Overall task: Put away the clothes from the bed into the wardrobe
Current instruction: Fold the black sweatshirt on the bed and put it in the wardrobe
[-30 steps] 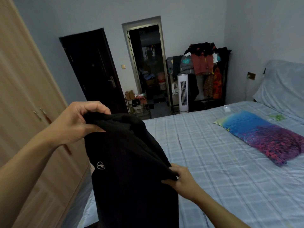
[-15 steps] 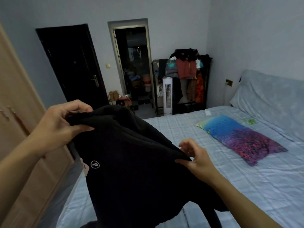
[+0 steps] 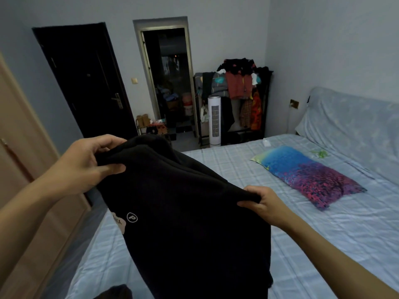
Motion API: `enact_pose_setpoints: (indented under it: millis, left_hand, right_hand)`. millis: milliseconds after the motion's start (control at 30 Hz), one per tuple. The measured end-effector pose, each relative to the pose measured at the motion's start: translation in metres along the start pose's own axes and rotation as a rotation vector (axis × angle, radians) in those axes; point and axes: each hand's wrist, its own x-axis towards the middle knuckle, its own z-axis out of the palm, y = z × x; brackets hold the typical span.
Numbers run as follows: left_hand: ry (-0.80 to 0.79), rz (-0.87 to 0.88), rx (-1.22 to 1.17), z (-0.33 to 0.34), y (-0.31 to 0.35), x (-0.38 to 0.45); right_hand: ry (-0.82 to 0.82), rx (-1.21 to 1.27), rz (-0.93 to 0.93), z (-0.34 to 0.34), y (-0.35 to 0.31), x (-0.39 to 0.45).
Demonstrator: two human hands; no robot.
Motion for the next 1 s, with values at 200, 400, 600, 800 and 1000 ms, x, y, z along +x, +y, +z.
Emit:
enact_pose_setpoints:
  millis: [200,400,600,800,1000]
  left_hand:
    - [-0.055,-0.087,-0.185,0.006,-0.001,-0.012]
    - [-0.121,-0.112,-0.202,0.022,-0.021,-0.02]
    - [-0.048,-0.191,-0.235,0.034,-0.057,-0.009]
    - [-0.108,-0.217,-0.156,0.059,-0.097,0.018]
    - [-0.082,-0.245,0.034,0.102,-0.169,0.071]
  right_hand:
    - [-0.219,-0.136,0.116,-0.019,0.01,-0.001]
    - [-0.094,-0.259,0.048,-0.001,0.042,-0.004]
    - [-0.147,-0.189,0.125,0.001,0.061,0.0]
    - [-0.3,-0.307,0.235,0.016,0.115,0.013]
    - [-0.091,-0.385,0.254,0.038,0.178,0.075]
